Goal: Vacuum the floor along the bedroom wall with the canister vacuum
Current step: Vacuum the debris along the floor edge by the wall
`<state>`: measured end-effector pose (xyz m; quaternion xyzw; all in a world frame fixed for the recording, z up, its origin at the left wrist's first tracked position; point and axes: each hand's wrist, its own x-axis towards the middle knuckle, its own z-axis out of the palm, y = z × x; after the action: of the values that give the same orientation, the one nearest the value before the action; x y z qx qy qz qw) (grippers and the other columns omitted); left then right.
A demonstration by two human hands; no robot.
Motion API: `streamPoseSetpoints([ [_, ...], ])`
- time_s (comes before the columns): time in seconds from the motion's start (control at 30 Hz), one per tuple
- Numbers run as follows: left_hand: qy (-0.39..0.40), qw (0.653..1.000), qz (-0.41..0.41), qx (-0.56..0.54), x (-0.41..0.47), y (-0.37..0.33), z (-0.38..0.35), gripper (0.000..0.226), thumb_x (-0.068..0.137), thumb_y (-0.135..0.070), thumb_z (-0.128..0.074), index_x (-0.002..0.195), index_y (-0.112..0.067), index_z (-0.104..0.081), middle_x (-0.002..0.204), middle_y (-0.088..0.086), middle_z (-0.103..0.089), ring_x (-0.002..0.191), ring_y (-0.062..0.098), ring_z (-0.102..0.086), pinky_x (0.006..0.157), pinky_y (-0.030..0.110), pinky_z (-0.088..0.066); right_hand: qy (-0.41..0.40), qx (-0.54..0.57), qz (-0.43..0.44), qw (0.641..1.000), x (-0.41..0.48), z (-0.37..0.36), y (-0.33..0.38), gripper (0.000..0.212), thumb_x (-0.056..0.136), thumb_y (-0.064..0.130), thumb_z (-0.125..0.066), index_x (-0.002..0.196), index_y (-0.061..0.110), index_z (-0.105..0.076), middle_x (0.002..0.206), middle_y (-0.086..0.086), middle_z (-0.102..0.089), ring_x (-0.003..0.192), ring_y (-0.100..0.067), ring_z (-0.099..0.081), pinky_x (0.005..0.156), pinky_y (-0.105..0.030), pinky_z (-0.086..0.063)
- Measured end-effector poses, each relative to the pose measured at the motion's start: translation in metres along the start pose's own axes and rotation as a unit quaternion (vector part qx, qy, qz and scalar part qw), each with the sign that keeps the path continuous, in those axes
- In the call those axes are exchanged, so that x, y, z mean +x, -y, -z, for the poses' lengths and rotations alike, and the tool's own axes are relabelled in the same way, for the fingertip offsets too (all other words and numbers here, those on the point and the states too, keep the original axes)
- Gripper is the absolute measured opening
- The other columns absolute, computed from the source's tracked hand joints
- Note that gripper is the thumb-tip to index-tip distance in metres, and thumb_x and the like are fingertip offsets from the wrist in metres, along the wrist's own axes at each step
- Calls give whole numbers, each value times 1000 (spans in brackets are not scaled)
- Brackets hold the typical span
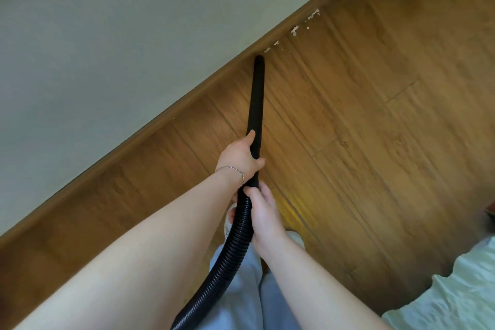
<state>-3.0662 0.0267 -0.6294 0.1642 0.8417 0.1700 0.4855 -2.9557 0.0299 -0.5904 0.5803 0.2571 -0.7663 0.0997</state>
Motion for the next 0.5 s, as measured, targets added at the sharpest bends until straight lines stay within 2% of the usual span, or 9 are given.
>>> streamPoseSetpoints([
  [0.13, 9, 999, 14, -27, 10, -4, 7, 75, 86, -27, -63, 149, -26, -20, 135, 6, -52, 115, 21, -56, 94, 35, -49, -2, 14, 2, 1000, 6, -3, 8, 33, 94, 13, -47, 124, 23, -53, 79, -11, -56, 50, -23, -54, 52, -31, -46],
  [0.33, 9, 997, 23, -69, 19, -12, 6, 76, 86, -27, -64, 148, -30, -21, 143, 2, -45, 118, 18, -53, 91, 27, -46, 5, 23, 14, 1000, 13, 2, 17, 29, 94, 14, -50, 119, 26, -57, 83, -13, -58, 56, -24, -58, 57, -33, -50],
  [0.5, 9, 997, 23, -68, 27, -24, 4, 75, 87, -25, -64, 148, -29, -21, 143, 1, -44, 118, 18, -53, 88, 26, -45, 11, 34, 10, 999, 17, 10, 27, 29, 93, 15, -51, 119, 27, -58, 84, -13, -59, 59, -24, -58, 61, -35, -50],
])
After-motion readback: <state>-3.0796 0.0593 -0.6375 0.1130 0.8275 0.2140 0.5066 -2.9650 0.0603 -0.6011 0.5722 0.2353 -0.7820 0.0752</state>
